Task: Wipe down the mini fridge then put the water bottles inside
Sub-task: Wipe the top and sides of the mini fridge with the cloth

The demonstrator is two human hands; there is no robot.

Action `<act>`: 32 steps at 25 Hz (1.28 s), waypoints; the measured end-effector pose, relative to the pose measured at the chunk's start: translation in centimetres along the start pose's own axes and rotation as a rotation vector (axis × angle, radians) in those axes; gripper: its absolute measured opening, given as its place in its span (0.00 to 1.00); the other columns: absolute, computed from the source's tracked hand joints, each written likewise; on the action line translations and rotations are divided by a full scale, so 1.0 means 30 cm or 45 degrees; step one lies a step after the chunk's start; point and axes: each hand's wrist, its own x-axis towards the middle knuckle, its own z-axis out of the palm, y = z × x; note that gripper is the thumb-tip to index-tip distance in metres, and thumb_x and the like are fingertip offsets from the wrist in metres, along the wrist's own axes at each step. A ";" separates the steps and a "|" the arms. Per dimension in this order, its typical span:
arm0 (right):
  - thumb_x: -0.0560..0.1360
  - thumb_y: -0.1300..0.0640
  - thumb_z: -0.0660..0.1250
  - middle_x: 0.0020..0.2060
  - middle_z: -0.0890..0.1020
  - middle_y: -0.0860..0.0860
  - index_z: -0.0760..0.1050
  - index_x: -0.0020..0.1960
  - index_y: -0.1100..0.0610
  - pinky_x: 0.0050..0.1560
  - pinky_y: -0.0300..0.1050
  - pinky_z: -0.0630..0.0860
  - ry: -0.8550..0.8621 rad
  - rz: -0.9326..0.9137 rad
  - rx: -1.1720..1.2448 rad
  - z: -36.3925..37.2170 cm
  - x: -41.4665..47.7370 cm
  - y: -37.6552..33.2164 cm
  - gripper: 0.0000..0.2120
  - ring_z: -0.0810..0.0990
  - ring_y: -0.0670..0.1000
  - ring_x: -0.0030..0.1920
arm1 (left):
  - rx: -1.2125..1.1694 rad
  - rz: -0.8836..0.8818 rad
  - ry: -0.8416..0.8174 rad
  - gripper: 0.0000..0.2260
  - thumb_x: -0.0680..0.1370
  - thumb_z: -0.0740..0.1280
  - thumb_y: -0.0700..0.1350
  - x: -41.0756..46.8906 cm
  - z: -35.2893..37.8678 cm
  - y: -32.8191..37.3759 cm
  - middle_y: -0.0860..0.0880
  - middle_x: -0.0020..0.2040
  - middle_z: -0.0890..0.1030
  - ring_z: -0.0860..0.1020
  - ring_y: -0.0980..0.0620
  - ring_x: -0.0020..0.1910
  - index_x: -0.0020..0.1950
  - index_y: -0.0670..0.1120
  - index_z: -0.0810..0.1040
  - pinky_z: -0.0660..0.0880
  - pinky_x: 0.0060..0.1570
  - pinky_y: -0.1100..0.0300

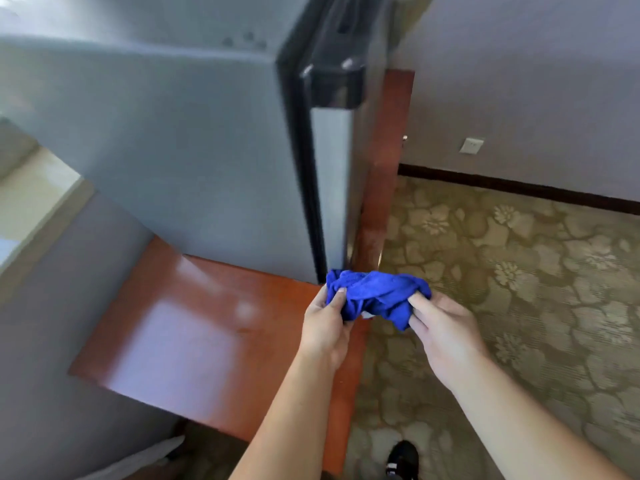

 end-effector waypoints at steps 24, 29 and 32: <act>0.78 0.59 0.72 0.49 0.90 0.49 0.87 0.52 0.54 0.45 0.46 0.75 -0.347 -0.082 -0.386 -0.027 0.528 -0.867 0.06 0.88 0.41 0.44 | 0.231 0.273 0.113 0.14 0.83 0.65 0.37 0.315 0.877 0.039 0.43 0.57 0.88 0.86 0.43 0.58 0.68 0.45 0.80 0.78 0.65 0.43; 0.78 0.58 0.72 0.48 0.90 0.48 0.86 0.54 0.54 0.48 0.49 0.77 -0.352 -0.093 -0.274 0.083 0.768 -1.107 0.07 0.88 0.43 0.48 | 0.280 0.341 0.071 0.15 0.80 0.68 0.34 0.484 1.158 0.167 0.43 0.57 0.88 0.86 0.43 0.57 0.66 0.47 0.80 0.80 0.62 0.46; 0.78 0.58 0.71 0.50 0.90 0.51 0.86 0.55 0.56 0.49 0.51 0.79 -0.472 -0.009 -0.290 0.119 0.950 -1.181 0.08 0.88 0.44 0.47 | 0.246 0.369 0.122 0.16 0.80 0.69 0.35 0.599 1.247 0.183 0.44 0.56 0.88 0.87 0.44 0.55 0.66 0.48 0.80 0.81 0.59 0.47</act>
